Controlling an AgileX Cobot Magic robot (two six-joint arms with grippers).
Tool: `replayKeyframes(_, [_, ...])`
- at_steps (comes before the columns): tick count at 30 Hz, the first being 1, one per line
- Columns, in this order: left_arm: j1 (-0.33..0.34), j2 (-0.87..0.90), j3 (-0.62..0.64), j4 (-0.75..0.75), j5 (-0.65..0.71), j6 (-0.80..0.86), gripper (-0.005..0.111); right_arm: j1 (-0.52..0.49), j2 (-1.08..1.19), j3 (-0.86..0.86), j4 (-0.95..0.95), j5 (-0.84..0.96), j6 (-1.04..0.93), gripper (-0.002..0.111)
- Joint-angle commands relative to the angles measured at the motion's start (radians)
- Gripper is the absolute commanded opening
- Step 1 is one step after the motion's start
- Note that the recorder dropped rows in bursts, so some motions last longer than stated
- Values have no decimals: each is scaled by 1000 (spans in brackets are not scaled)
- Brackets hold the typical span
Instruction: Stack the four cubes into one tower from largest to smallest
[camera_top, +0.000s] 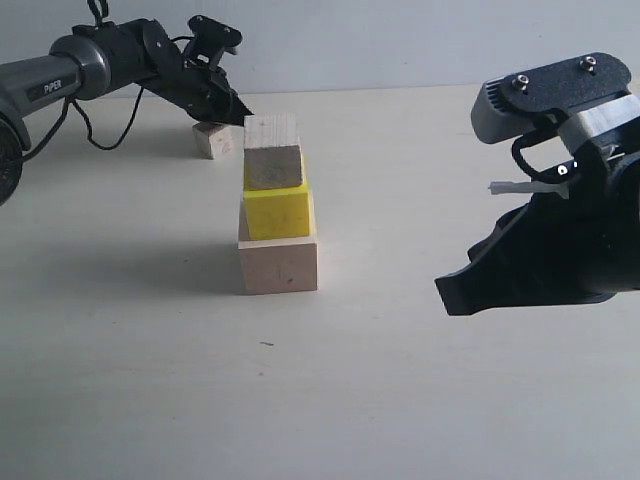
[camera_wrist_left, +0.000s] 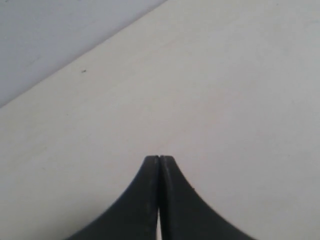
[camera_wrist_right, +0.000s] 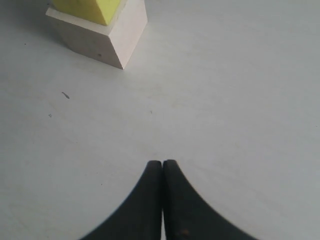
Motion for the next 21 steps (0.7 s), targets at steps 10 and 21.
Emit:
replayKeyframes(10, [16, -35, -1, 76, 196, -74, 0, -1, -8, 4, -1, -2, -7, 0])
replayKeyframes(21, [50, -145, 204, 22, 170, -25, 0, -1, -8, 4, -1, -2, -7, 0])
